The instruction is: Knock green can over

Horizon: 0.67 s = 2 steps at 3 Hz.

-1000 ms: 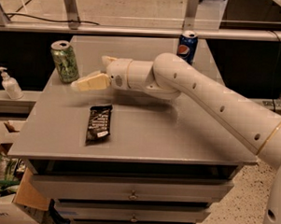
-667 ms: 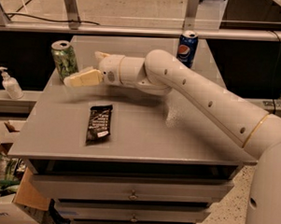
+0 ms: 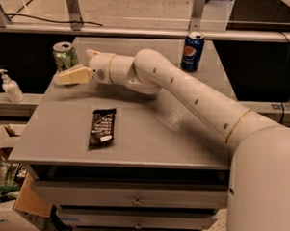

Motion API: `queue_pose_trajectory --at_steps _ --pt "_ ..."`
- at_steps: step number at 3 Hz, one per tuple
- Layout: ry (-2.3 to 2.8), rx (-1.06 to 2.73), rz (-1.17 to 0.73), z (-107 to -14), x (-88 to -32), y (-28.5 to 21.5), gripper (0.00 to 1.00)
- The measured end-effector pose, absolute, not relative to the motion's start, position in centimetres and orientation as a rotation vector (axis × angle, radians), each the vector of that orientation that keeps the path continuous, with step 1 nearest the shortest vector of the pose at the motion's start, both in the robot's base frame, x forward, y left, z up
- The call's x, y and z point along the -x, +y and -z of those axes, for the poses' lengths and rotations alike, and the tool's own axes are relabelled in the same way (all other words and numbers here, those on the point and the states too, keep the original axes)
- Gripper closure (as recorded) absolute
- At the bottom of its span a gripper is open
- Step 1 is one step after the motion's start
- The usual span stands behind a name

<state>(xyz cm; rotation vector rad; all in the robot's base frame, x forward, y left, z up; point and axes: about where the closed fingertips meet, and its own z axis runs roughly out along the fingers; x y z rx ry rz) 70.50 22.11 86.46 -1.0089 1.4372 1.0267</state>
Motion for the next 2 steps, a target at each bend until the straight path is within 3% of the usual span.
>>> queue_pose_trajectory --at_steps 1,2 --pt "1.424 1.002 -1.045 -86.34 -70.79 23.5 0.16" --pt "1.421 0.987 -1.049 -86.28 -70.74 23.61 0.39"
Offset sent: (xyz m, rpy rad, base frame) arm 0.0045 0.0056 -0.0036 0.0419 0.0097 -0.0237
